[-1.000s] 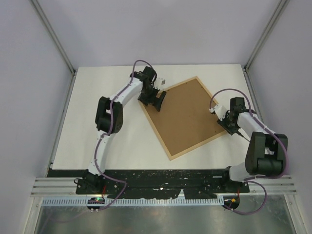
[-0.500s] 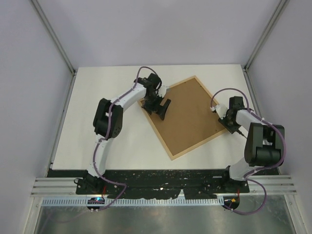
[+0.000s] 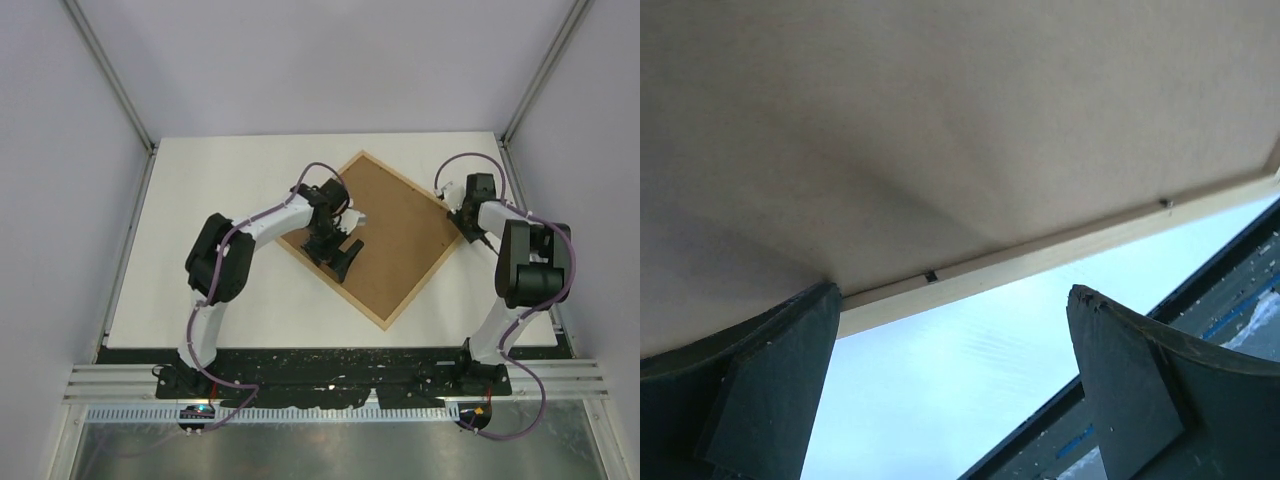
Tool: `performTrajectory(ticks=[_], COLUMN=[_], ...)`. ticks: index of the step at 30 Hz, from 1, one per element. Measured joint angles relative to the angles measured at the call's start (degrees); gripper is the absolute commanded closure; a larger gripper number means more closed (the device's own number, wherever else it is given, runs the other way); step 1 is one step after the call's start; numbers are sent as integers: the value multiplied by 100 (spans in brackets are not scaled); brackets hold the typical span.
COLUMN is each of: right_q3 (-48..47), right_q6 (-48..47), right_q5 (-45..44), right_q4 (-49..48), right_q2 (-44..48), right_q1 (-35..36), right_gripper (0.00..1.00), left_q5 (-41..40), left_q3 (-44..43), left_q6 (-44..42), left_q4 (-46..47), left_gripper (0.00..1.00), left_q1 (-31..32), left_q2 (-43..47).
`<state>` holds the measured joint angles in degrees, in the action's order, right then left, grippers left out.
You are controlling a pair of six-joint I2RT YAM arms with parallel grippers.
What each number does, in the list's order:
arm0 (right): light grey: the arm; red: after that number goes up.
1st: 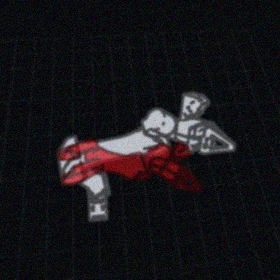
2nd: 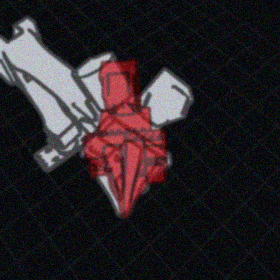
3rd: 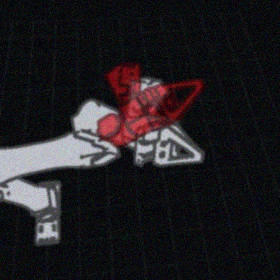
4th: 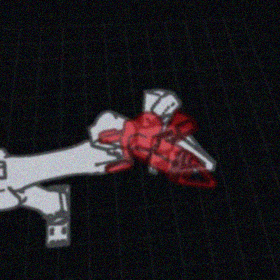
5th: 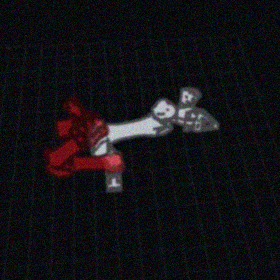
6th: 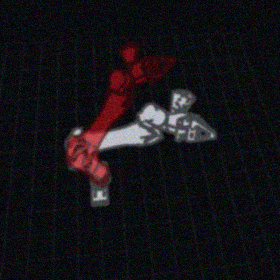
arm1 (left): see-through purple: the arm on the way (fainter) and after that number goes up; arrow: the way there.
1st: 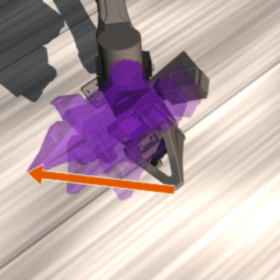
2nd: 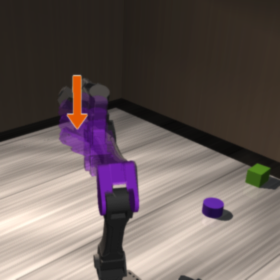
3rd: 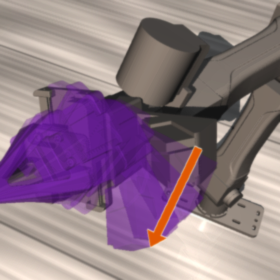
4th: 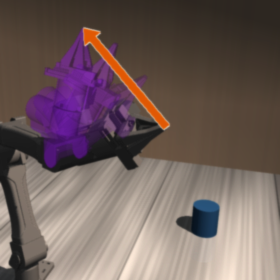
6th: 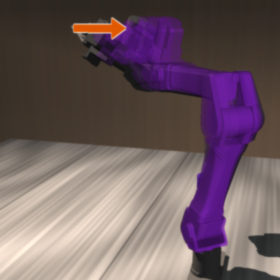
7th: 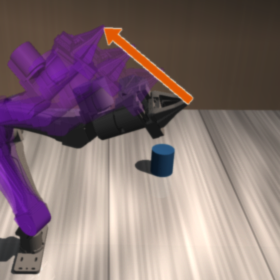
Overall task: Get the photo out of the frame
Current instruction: Adjust the photo frame at the center of the board.
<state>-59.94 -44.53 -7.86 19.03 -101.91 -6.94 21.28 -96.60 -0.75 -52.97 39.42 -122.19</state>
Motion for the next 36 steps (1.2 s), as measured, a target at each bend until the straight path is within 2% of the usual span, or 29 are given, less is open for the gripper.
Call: performTrajectory(ticks=[11,16,36], right_q3=[-1390,-1882,-2135], right_q6=[437,621,870], right_q5=[-105,-98,-50], right_q4=[-151,-142,33], right_q2=[-1088,-1432,-1493], right_q1=[911,1104,1565], right_gripper=[92,92,92], left_q5=[726,1056,1587], left_q3=[177,179,181], left_q6=[-120,-120,129], left_q4=[-348,-374,-144], left_gripper=[0,0,0], left_q1=[761,988,1432], left_q2=[66,37,-11])
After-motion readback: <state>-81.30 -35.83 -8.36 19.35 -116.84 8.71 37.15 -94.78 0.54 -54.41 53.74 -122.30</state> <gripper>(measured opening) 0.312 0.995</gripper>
